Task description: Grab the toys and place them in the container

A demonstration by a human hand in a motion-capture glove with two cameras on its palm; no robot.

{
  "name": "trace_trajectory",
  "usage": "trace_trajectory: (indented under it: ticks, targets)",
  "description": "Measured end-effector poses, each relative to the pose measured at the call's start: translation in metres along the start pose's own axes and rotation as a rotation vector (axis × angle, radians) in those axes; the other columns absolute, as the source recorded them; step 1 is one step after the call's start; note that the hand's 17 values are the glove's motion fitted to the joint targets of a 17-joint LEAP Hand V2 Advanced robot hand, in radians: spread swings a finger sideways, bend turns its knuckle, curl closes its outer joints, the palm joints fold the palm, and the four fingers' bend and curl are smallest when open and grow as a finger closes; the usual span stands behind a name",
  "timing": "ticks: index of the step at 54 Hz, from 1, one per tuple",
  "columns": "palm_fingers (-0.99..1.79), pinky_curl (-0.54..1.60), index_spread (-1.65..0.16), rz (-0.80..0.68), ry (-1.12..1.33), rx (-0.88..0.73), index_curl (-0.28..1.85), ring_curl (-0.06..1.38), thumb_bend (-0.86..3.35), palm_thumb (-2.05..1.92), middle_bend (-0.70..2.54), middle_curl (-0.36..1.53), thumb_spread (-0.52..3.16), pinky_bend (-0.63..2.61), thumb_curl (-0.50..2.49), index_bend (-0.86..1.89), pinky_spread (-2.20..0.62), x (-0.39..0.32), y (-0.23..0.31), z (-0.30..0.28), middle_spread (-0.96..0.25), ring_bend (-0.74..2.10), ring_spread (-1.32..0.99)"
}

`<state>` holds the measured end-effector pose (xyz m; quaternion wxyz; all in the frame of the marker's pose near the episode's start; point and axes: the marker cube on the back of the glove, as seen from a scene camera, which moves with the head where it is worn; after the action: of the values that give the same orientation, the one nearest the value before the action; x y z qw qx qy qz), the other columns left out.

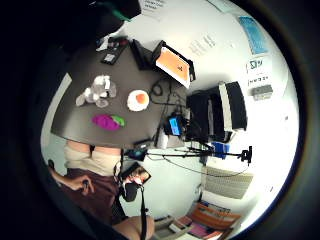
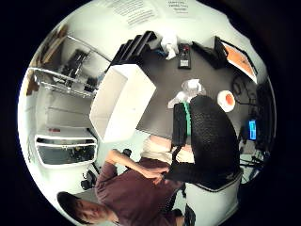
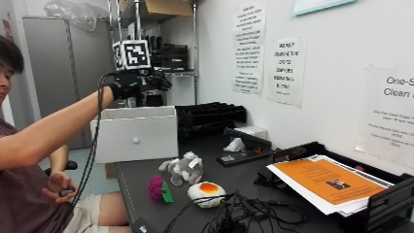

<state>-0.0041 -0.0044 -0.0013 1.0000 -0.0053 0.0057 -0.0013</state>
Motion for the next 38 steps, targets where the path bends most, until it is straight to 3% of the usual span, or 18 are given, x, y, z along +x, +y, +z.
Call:
trace_trajectory:
  ticks: [7,14,38]
  targets:
    - [-0.02,0.2,-0.16,0.018,0.054,-0.028,0.01,0.11,0.1,0.09,0.21,0.1,0.93,0.68,0.04,0.02,0.0,0.002,-0.011,-0.005,-0.03,0.45,-0.03]
    - [-0.08,0.24,-0.19,0.074,0.115,-0.059,0.03,0.15,0.12,0.07,0.24,0.16,1.26,0.74,0.09,0.07,0.0,0.003,-0.027,-0.009,-0.03,0.52,-0.04]
    - [-0.12,0.3,-0.21,0.121,0.15,-0.107,0.11,0.21,0.1,0.01,0.23,0.29,1.57,0.77,0.2,0.09,0.01,-0.01,-0.054,-0.043,-0.03,0.55,-0.05]
